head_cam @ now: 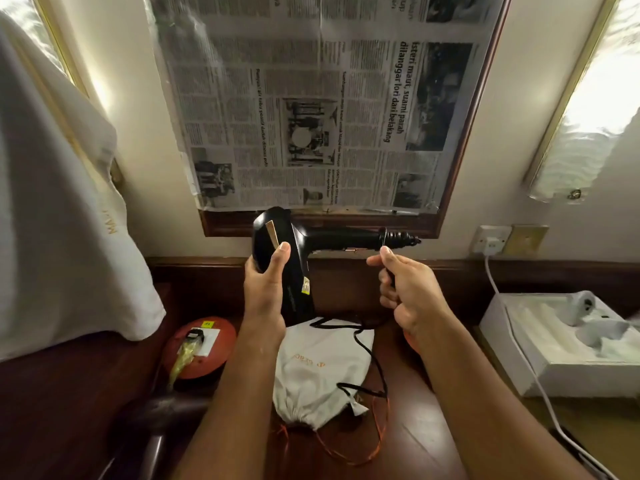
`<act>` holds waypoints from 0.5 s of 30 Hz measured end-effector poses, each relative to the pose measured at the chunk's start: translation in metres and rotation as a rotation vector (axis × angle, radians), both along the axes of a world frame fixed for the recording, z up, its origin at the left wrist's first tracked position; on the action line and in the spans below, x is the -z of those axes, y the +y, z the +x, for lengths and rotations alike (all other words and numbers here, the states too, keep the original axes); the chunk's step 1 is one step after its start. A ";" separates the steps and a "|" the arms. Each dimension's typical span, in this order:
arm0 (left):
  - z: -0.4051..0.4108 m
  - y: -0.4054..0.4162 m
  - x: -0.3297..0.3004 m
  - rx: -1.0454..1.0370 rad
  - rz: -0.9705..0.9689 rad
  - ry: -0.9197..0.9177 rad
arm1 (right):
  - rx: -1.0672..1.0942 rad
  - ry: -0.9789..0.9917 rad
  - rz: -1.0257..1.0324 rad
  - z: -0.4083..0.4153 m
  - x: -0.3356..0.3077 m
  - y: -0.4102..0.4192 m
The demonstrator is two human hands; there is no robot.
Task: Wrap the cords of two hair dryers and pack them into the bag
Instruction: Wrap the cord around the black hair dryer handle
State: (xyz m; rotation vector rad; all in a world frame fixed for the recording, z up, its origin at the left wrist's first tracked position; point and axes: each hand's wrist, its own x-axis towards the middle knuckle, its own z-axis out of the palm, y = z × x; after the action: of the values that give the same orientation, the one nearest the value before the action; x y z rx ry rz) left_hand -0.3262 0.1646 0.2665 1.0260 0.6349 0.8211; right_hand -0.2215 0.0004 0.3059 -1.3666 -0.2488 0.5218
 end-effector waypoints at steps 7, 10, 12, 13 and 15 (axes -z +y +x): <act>0.009 -0.006 -0.015 0.030 0.105 -0.039 | 0.214 -0.658 -0.245 -0.008 -0.012 0.001; 0.008 -0.002 -0.015 0.060 0.019 -0.042 | 0.236 -0.743 -0.291 -0.010 -0.011 -0.002; 0.008 0.002 -0.015 0.090 -0.069 -0.036 | 0.202 -0.708 -0.282 -0.013 -0.007 -0.003; 0.007 0.003 -0.014 0.103 -0.108 -0.038 | 0.161 -0.649 -0.241 -0.015 -0.004 -0.003; 0.007 0.005 -0.012 0.122 -0.160 -0.037 | 0.086 -0.449 -0.090 -0.017 0.003 -0.002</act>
State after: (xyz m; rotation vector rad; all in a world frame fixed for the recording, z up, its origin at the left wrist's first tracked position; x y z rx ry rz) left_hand -0.3194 0.1694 0.2784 0.8931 0.5909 0.6699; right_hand -0.2381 -0.0019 0.3030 -1.5663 -0.5333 0.1499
